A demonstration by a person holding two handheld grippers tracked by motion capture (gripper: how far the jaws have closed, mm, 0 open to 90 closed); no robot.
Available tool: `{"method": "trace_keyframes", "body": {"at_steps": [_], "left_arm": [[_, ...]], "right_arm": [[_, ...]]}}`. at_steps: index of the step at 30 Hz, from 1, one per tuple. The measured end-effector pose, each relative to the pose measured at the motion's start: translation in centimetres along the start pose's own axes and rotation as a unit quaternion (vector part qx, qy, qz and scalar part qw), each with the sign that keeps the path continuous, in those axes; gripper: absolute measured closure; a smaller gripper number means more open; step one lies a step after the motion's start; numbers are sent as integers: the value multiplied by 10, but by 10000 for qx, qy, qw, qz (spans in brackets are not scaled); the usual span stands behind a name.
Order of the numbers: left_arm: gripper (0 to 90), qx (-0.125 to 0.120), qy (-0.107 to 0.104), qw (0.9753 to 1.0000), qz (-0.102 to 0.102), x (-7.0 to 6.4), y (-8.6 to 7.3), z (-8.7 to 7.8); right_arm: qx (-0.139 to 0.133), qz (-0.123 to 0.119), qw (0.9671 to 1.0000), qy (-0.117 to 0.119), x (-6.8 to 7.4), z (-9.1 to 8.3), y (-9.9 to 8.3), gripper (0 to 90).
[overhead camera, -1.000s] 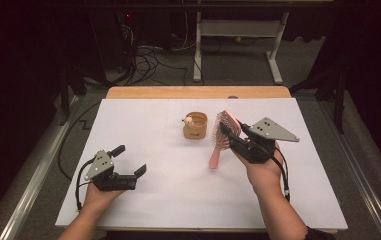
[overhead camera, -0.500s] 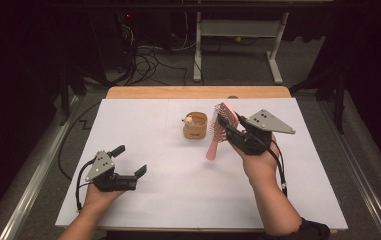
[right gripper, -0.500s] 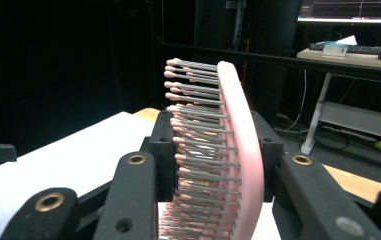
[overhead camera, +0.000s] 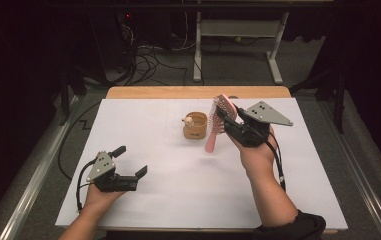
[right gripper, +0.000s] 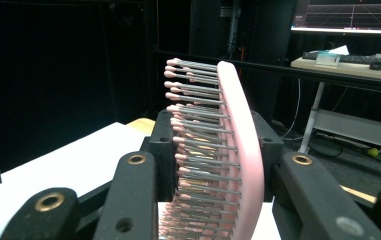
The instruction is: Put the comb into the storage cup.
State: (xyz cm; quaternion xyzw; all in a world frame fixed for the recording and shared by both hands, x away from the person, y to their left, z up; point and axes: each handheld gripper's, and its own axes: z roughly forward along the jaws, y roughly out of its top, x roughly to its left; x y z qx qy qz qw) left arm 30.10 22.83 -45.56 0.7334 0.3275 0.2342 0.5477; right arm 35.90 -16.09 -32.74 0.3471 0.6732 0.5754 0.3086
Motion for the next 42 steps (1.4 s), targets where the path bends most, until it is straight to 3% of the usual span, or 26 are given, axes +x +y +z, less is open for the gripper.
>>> {"method": "trace_keyframes", "body": {"at_steps": [35, 42], "left_arm": [[0, -37, -67, 9999, -64, 0, -1, 1], [0, -43, -36, 10000, 36, -1, -1, 1]], "right_arm": [[-298, -126, 9994, -136, -5, 1, 39, 658], [-350, -157, 9991, -182, -6, 1, 49, 658]]}}
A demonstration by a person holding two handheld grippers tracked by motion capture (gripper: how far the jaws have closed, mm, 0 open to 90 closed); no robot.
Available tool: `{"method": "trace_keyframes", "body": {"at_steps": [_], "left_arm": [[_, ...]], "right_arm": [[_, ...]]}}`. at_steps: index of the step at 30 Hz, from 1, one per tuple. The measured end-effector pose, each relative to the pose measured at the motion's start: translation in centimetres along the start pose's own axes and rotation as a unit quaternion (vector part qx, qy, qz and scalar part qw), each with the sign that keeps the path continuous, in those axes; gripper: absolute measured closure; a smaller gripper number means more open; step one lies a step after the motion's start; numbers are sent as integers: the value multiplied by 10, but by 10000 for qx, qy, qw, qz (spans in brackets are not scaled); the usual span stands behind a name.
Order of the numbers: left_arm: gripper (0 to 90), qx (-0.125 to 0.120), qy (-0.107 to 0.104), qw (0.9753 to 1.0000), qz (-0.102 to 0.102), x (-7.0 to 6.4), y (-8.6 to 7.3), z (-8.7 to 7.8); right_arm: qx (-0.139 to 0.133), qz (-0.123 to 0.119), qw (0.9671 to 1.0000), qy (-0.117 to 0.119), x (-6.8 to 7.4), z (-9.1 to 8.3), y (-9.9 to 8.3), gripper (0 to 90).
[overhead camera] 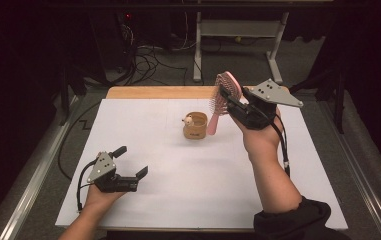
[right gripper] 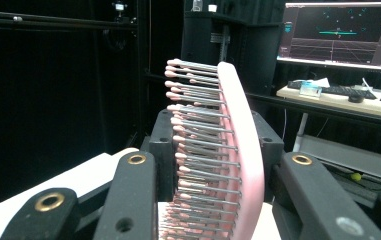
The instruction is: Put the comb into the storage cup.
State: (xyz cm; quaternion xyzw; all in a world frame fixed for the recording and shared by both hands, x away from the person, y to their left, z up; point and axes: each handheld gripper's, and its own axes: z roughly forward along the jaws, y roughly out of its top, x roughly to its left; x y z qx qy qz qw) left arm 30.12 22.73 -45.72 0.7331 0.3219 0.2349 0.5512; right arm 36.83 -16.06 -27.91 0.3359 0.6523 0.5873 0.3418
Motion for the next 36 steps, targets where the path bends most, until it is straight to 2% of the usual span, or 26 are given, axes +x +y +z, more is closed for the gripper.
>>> {"method": "trace_keyframes", "body": {"at_steps": [6, 8, 12, 16, 18, 22, 26, 29, 33, 36], "left_arm": [[0, 49, -45, 10000, -70, 0, -1, 1], [0, 94, -67, 9999, -37, -1, -2, 1], [0, 88, -109, 9999, -87, 0, -3, 1], [0, 51, -138, 9998, -98, -1, -2, 1], [0, 18, -131, 9998, -126, 0, -1, 1], [0, 88, -127, 9998, -87, 0, -2, 2], [0, 25, -111, 9999, -79, -1, -1, 0], [0, 62, -121, 9999, -43, -1, -1, 1], [0, 66, -185, 9998, -22, -3, -1, 3], [0, 62, -209, 9998, -46, -3, -1, 2]], "right_arm": [[-33, 29, 10000, -63, -3, 4, 4, 658], [-57, 35, 9999, -88, -4, 5, 4, 658], [-45, 119, 9998, -131, -6, 7, 4, 658], [-73, 70, 9998, -145, -6, 8, 5, 658], [-65, 121, 9998, -131, -7, 12, 6, 658], [-91, 34, 9999, -116, -4, 18, 6, 658], [-56, 158, 9998, -96, -4, 27, 4, 658], [2, 2, 9999, -153, -1, 32, 6, 658], [-57, -55, 9998, -185, 1, 34, 6, 658], [-92, 14, 9998, -169, 0, 37, 7, 658]]}}
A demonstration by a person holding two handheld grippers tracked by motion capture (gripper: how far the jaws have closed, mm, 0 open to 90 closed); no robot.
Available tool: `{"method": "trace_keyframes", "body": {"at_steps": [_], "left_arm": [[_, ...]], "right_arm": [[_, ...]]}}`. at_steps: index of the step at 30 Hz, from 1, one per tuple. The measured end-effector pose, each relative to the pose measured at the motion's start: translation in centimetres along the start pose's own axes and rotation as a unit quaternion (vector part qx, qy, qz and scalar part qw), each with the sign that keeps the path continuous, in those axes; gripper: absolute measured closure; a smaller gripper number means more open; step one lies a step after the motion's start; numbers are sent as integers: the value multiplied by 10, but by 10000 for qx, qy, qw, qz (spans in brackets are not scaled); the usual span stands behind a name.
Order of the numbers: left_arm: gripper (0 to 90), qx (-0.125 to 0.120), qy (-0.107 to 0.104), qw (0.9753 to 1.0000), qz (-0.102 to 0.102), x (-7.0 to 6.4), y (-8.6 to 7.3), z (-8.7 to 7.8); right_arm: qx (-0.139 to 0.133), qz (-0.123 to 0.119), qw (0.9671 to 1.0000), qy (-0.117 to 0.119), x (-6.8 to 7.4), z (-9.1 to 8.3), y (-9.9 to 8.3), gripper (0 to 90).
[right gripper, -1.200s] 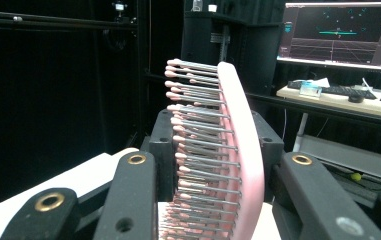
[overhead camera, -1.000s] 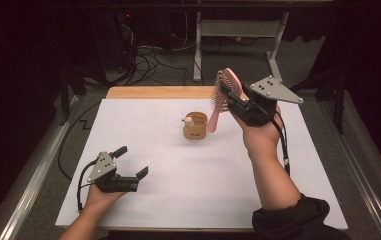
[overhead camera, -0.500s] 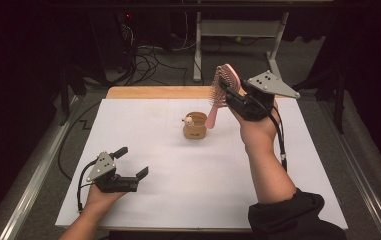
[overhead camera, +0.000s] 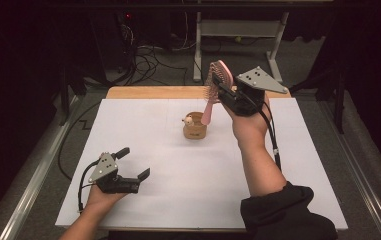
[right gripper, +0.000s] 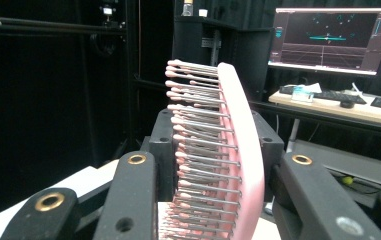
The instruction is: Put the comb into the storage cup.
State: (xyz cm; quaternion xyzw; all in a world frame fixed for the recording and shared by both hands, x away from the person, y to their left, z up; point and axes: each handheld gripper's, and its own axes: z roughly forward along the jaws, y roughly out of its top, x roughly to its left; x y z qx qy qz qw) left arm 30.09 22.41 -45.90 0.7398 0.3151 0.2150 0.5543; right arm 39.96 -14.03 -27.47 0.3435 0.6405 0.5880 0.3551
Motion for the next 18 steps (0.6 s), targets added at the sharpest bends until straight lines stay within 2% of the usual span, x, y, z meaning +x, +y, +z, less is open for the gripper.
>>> {"method": "trace_keyframes", "body": {"at_steps": [9, 11, 13, 18], "left_arm": [[0, -22, -31, 10000, -24, 1, 1, 2], [0, -15, -35, 10000, 38, 0, 0, 2], [0, -45, -36, 10000, 14, 1, 1, 2], [0, -3, -88, 10000, 23, 1, 1, 5]], "right_arm": [[-62, 64, 10000, -14, -1, 17, 0, 658], [-6, 58, 10000, -18, -1, 21, -1, 658], [12, 27, 10000, -54, 0, 25, -3, 658], [61, 121, 9999, -104, -1, 34, -9, 657]]}}
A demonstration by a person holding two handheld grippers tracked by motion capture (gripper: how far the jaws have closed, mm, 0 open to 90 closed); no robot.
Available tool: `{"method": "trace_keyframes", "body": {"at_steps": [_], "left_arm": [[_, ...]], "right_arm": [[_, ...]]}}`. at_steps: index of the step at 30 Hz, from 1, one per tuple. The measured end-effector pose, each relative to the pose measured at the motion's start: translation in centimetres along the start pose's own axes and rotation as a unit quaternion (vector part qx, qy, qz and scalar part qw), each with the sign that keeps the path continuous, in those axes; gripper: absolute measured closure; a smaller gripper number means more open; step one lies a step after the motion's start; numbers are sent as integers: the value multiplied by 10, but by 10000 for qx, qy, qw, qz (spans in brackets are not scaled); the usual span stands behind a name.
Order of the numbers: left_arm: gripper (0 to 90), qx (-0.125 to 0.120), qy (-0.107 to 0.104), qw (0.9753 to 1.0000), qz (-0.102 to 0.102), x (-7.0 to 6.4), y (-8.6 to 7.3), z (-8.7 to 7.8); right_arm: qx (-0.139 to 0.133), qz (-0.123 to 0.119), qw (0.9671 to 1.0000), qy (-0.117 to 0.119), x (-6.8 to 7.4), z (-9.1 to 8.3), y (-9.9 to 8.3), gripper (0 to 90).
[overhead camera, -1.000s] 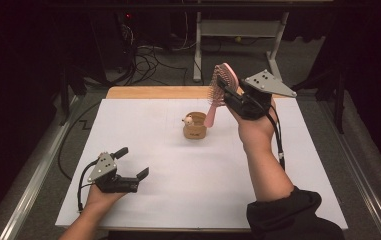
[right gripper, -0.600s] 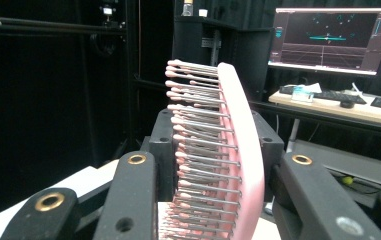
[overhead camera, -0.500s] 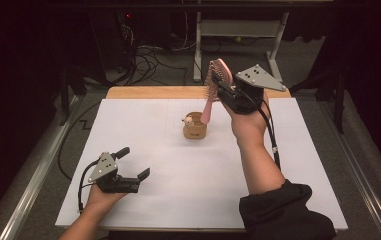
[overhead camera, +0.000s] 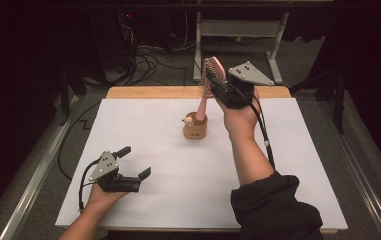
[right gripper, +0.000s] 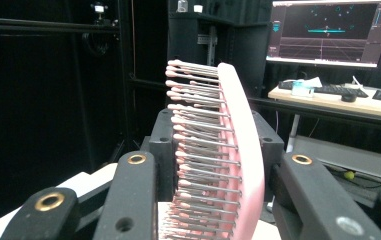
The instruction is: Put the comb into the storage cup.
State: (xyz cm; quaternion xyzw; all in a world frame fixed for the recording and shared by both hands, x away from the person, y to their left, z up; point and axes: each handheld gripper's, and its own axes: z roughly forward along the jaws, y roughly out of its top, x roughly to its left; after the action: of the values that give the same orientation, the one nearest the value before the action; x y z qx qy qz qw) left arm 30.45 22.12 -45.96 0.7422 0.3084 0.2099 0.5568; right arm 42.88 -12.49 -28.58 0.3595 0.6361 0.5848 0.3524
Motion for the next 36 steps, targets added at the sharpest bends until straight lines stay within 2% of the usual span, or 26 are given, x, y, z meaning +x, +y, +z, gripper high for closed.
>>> {"method": "trace_keyframes", "body": {"at_steps": [9, 16, 19, 36], "left_arm": [[0, -6, -11, 10000, 14, -2, 0, 1], [0, -38, -11, 10000, -11, -1, 0, 0], [0, -9, -9, 10000, -1, -1, 0, 0], [0, 35, -6, 10000, 9, -1, -1, 2]], "right_arm": [[107, 96, 9998, -128, -7, 15, -13, 658], [215, 153, 9996, -129, -5, 25, -24, 657], [273, 102, 9995, -124, -3, 29, -29, 658], [418, 384, 9982, -179, -9, 35, -53, 657]]}}
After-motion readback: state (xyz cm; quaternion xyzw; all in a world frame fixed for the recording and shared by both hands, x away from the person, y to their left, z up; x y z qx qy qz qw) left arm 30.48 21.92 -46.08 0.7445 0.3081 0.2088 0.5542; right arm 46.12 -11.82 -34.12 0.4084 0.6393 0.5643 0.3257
